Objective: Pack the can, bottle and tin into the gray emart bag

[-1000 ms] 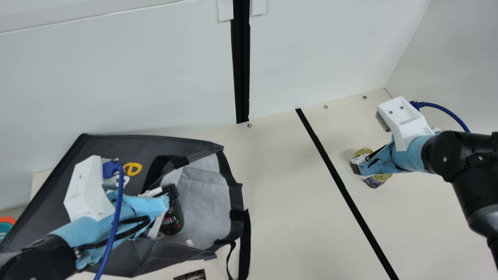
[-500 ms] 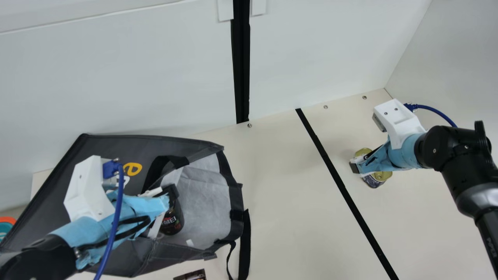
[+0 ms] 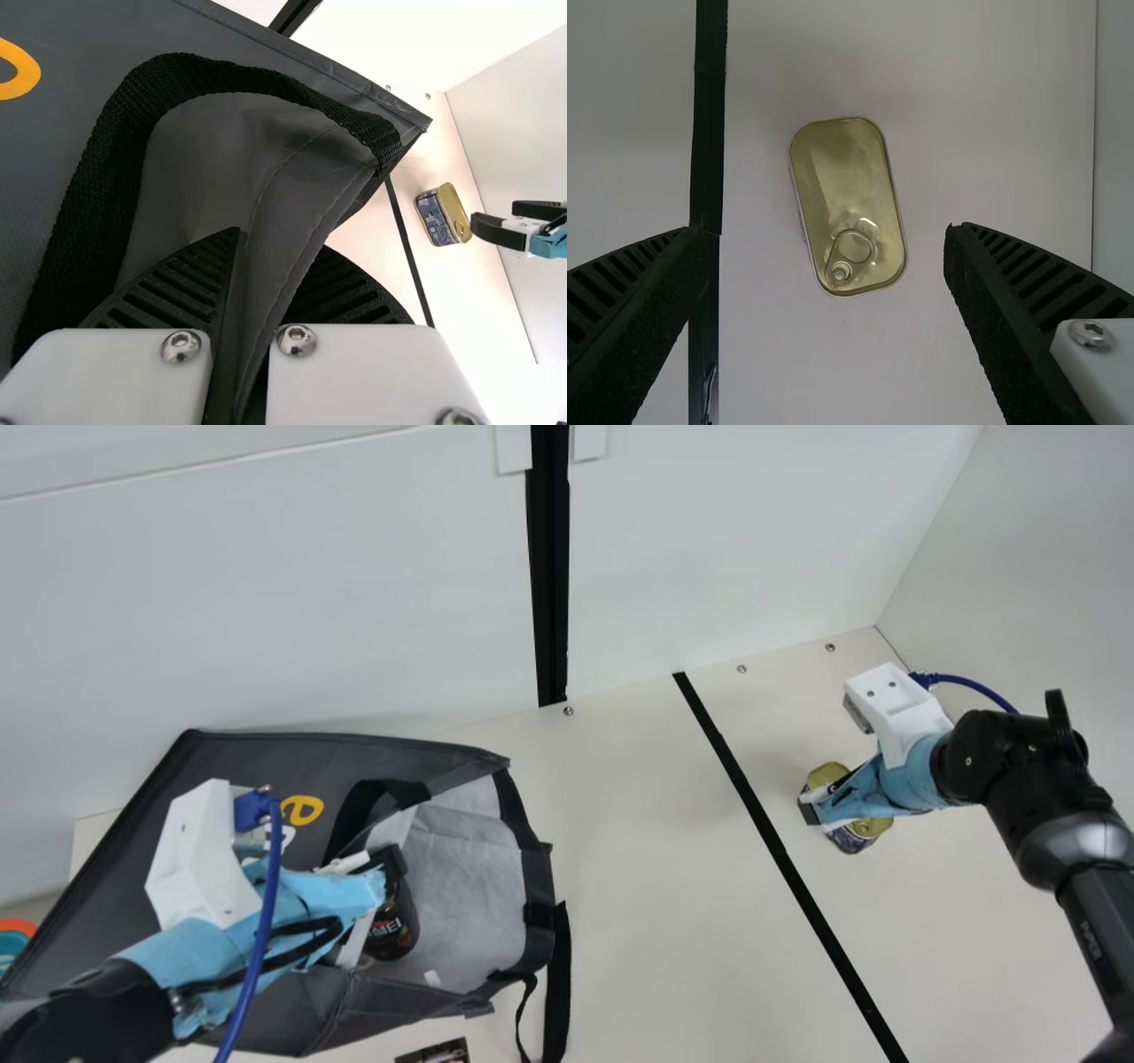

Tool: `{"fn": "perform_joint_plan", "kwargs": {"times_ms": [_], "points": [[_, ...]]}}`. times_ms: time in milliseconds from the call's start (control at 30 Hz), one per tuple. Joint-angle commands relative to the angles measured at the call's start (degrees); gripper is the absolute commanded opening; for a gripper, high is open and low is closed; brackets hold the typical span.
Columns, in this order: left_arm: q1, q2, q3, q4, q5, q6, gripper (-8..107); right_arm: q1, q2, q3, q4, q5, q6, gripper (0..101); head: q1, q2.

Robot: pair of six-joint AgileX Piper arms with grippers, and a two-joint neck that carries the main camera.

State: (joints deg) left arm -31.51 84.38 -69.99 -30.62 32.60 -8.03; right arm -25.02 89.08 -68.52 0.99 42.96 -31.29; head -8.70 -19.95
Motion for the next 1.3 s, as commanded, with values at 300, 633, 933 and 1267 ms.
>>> {"fn": "perform_joint_plan", "kwargs": {"times_ms": [300, 633, 933, 1267], "points": [[0.00, 0.00, 0.00, 0.00, 0.00, 0.00, 10, -0.39, 4.00, -0.51, -0.73, -1.69, 0.07, 91, -1.30, -0.05], [0.00, 0.00, 0.00, 0.00, 0.00, 0.00, 10, -0.65, 7.57, -1.07, -1.23, -3.12, 0.19, 91, -1.30, -0.05], [0.00, 0.00, 0.00, 0.00, 0.00, 0.00, 10, -0.78, 11.19, -2.58, -1.37, -4.09, 0.29, 91, -1.30, -0.05], [0.00, 0.00, 0.00, 0.00, 0.00, 0.00, 10, -1.20, 15.17, -4.40, -0.86, -4.32, 0.15, 91, -1.30, -0.05]]}}
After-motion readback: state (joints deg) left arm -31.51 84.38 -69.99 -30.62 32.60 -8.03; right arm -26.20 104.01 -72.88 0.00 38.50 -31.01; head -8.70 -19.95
